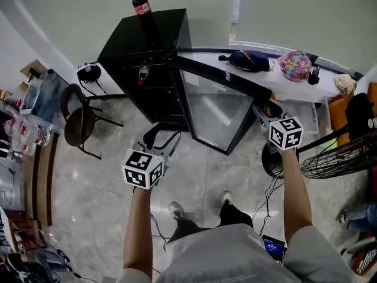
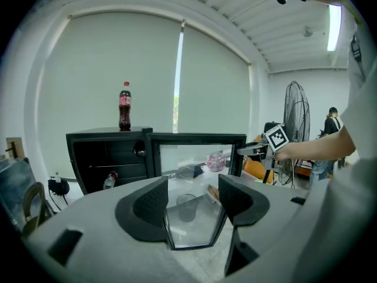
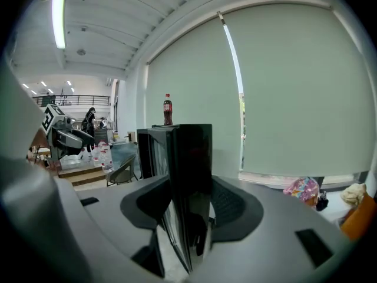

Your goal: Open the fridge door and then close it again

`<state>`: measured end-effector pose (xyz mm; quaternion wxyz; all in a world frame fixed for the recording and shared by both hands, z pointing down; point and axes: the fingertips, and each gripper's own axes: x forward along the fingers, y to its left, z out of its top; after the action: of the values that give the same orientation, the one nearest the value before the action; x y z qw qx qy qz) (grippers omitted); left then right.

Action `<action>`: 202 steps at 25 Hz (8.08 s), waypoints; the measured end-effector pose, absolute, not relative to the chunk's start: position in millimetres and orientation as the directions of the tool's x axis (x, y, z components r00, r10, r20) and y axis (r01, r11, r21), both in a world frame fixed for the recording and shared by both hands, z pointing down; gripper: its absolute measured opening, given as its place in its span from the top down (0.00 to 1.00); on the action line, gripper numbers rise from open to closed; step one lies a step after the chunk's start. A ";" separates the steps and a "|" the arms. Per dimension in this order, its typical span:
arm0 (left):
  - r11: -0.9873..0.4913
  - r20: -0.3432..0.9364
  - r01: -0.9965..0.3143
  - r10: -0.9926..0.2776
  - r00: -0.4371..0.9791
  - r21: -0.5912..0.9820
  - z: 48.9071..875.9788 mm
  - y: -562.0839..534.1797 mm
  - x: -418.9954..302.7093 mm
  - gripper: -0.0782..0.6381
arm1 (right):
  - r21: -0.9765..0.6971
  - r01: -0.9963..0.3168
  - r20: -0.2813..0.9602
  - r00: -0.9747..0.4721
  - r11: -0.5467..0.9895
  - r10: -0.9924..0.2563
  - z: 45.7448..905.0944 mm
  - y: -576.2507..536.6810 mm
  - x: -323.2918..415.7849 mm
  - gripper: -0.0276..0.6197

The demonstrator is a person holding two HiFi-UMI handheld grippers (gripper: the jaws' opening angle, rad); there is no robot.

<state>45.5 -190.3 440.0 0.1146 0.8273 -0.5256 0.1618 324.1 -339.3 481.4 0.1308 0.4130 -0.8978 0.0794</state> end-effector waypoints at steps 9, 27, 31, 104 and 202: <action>-0.455 0.371 -0.890 -0.821 0.434 0.033 443.5 -176.0 23.9 0.52 | -0.030 -0.794 0.330 -0.581 0.607 -0.744 482.6 -306.0 309.9 0.65; -0.540 0.362 -0.840 -0.773 0.521 0.056 460.5 -124.2 -30.6 0.52 | -0.023 -0.853 0.331 -0.498 0.521 -0.801 483.0 -225.9 259.5 0.64; -0.562 0.363 -0.825 -0.759 0.541 0.055 462.8 -117.0 -37.5 0.52 | -0.020 -0.848 0.339 -0.504 0.529 -0.795 483.5 -210.2 246.2 0.64; -0.545 0.504 -0.819 -0.665 0.551 0.177 594.3 -71.0 -125.8 0.69 | -0.063 -0.328 0.357 -0.889 0.942 -0.286 478.0 -106.9 -115.9 0.82; -0.215 0.486 -0.952 -0.822 0.297 0.218 582.9 -378.0 -371.8 0.74 | 0.602 -0.226 0.422 -0.724 0.766 -0.546 399.5 -403.8 -192.5 0.67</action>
<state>-371.8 -378.0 582.9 0.2427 0.7680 -0.5774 0.1339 -192.5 -403.8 399.5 0.3013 0.2168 -0.8900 -0.2647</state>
